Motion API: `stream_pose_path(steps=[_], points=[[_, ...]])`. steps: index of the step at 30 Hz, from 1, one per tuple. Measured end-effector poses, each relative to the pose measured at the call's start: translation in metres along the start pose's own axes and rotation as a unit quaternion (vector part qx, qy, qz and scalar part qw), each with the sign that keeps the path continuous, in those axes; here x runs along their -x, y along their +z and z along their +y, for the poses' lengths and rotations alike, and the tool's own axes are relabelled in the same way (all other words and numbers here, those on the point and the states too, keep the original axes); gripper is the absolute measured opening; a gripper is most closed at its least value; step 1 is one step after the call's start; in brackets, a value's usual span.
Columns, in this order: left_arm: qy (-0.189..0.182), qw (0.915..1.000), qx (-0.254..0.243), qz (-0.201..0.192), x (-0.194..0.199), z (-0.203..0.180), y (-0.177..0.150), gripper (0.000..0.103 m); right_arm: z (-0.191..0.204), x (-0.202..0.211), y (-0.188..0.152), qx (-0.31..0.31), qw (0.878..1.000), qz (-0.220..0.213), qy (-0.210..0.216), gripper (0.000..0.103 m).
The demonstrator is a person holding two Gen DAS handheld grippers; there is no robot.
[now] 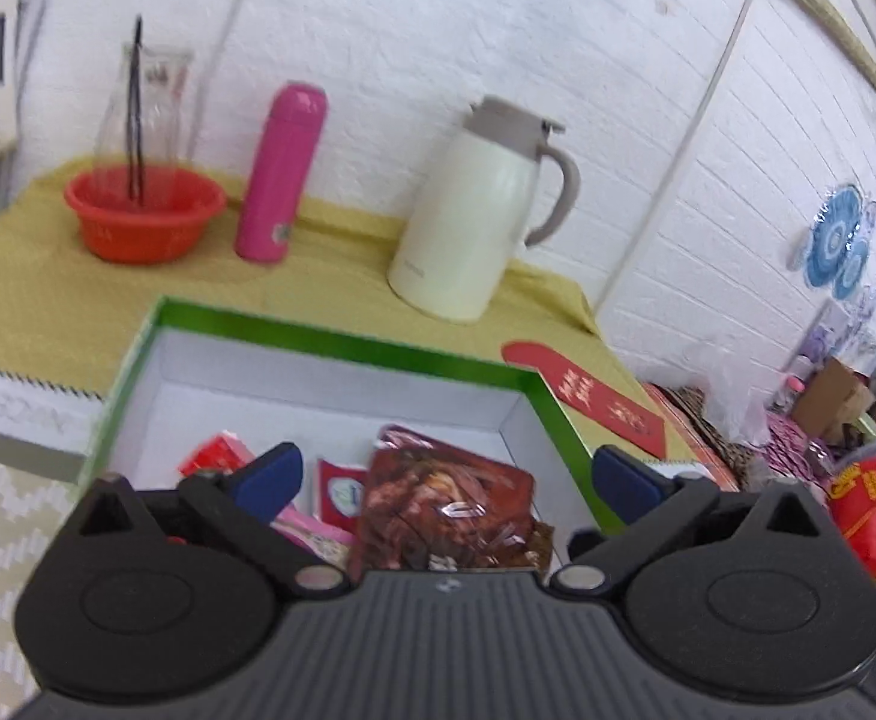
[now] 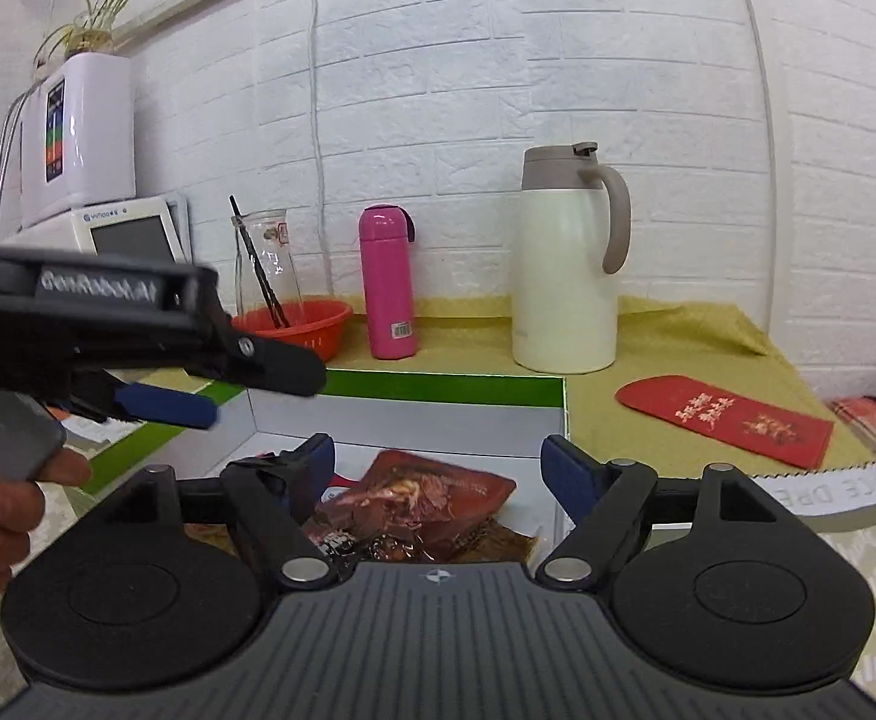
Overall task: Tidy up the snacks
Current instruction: 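Carry the jerky bag over the green box and open the right tool, then move the right tool back and grasp the white cracker packet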
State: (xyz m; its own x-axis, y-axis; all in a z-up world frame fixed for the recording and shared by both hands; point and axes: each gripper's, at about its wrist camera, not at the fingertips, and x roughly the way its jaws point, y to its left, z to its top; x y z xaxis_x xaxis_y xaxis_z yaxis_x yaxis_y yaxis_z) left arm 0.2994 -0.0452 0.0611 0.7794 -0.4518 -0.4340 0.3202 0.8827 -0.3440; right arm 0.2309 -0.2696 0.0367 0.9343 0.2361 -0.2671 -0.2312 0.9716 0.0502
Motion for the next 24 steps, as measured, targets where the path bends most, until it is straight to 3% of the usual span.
stream_pose_path(steps=[3, 7, 13, 15, 18, 24], points=[[0.016, 0.9993, -0.031, -0.012, 0.011, -0.007, -0.002, 0.102, -0.003, 0.004, -0.002, -0.018, 1.0, 0.008, 0.005, 0.103], [0.018, 0.9994, -0.029, -0.001, 0.026, -0.011, -0.005, 0.102, 0.001, 0.015, -0.001, -0.019, 1.0, 0.016, 0.003, 0.103], [0.047, 0.998, -0.035, 0.024, 0.069, -0.021, -0.018, 0.102, 0.015, 0.064, 0.003, -0.005, 1.0, 0.011, -0.006, 0.103], [0.059, 0.9969, -0.037, 0.035, 0.086, -0.024, -0.029, 0.102, 0.018, 0.081, -0.002, -0.005, 1.0, 0.012, -0.006, 0.103], [0.045, 0.9974, -0.039, 0.039, 0.112, -0.025, -0.052, 0.102, 0.022, 0.108, -0.017, -0.018, 1.0, 0.021, -0.004, 0.103], [0.039, 0.998, -0.016, 0.048, 0.149, -0.023, -0.108, 0.102, 0.03, 0.136, -0.059, -0.052, 0.996, 0.07, -0.008, 0.103]])
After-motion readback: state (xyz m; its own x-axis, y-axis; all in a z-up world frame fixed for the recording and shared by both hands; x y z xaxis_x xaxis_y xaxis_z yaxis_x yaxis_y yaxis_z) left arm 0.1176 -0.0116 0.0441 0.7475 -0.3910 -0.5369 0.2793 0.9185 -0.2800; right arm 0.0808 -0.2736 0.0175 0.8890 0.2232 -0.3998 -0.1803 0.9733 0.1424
